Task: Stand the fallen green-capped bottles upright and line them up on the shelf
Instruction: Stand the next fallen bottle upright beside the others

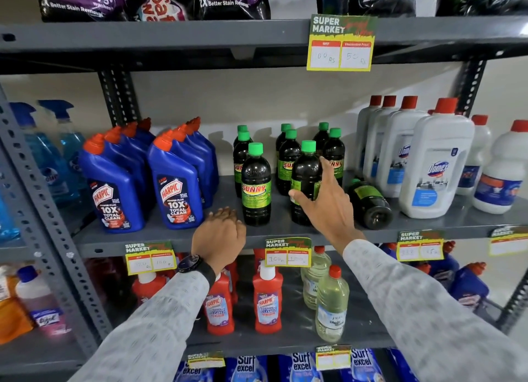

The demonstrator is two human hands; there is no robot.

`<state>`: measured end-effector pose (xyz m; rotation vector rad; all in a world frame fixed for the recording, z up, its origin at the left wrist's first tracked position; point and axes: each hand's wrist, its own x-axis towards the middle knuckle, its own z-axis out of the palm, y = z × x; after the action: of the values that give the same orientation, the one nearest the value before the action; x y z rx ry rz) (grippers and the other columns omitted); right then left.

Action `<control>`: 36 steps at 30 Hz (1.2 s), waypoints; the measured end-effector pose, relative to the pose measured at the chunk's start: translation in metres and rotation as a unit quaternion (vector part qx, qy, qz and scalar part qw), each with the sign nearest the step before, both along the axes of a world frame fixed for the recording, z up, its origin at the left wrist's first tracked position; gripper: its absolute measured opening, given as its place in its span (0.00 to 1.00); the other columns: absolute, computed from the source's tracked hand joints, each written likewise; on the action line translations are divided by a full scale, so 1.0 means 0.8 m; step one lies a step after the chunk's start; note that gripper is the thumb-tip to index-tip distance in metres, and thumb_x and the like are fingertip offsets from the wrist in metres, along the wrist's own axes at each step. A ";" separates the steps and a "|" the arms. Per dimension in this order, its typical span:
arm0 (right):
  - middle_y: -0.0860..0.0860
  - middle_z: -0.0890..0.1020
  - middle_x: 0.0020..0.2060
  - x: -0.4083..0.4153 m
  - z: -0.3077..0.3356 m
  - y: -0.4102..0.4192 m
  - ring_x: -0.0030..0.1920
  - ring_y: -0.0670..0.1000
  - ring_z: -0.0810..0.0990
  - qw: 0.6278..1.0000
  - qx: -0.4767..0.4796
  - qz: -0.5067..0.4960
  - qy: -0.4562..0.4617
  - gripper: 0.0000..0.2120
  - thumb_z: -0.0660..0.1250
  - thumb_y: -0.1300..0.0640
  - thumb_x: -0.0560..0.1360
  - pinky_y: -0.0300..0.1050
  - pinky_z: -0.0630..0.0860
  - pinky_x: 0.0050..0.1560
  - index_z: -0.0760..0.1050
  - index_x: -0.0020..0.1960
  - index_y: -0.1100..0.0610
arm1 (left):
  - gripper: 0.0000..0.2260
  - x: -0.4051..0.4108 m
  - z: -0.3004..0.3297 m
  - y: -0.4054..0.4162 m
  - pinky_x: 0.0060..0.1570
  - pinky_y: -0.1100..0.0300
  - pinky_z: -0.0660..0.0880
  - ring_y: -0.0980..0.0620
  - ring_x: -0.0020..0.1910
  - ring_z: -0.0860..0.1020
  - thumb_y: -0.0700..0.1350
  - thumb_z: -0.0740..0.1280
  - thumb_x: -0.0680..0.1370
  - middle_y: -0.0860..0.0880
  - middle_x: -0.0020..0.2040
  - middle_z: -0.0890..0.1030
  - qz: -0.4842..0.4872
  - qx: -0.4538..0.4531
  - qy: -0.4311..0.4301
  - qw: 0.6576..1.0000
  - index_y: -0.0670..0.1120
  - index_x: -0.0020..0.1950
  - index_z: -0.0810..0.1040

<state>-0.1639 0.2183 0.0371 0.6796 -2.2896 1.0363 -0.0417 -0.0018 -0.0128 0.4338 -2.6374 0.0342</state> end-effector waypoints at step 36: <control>0.55 0.85 0.58 -0.057 -0.016 0.012 0.61 0.57 0.82 0.868 -0.262 0.298 -0.299 0.29 0.73 0.67 0.69 0.61 0.73 0.72 0.75 0.69 0.56 | 0.29 -0.009 -0.007 -0.004 0.75 0.50 0.67 0.47 0.73 0.75 0.52 0.46 0.80 0.43 0.73 0.77 0.017 0.010 0.000 1.000 0.42 0.71 0.77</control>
<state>-0.2092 0.2278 0.0241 0.9448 -2.1065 2.3352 -0.0488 -0.0051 -0.0187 0.4857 -2.6319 0.0177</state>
